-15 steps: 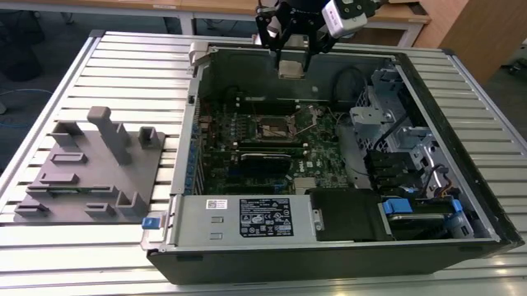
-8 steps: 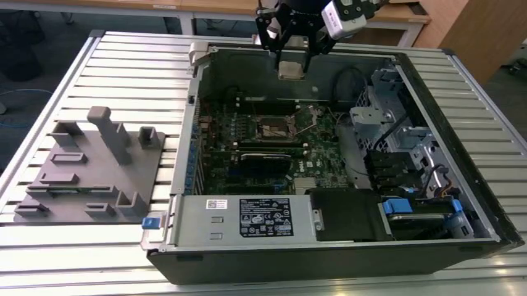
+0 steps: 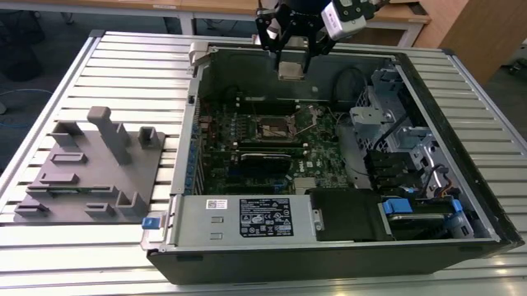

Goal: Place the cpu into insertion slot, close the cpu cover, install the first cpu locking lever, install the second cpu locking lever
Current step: 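Place the cpu into insertion slot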

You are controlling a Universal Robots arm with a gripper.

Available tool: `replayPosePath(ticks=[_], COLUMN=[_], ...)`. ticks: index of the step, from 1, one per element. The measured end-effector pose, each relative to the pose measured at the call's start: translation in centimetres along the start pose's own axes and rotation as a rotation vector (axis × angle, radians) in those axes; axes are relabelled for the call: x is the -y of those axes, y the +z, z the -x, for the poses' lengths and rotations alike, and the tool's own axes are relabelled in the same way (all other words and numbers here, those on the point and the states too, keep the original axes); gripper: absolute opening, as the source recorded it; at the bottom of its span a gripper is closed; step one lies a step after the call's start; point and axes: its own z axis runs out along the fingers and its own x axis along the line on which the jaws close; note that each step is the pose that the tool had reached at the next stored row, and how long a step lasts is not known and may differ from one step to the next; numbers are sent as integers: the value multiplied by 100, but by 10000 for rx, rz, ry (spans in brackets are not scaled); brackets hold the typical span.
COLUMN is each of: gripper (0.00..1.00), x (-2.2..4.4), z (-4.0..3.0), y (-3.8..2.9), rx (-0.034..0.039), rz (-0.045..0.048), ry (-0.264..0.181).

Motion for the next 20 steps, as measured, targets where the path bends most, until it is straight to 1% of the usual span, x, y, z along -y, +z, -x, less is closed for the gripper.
replayPosePath(ticks=[20], gripper=[54], x=[3], z=[0], y=[34], rx=[-2], rz=[-3], ry=[0])
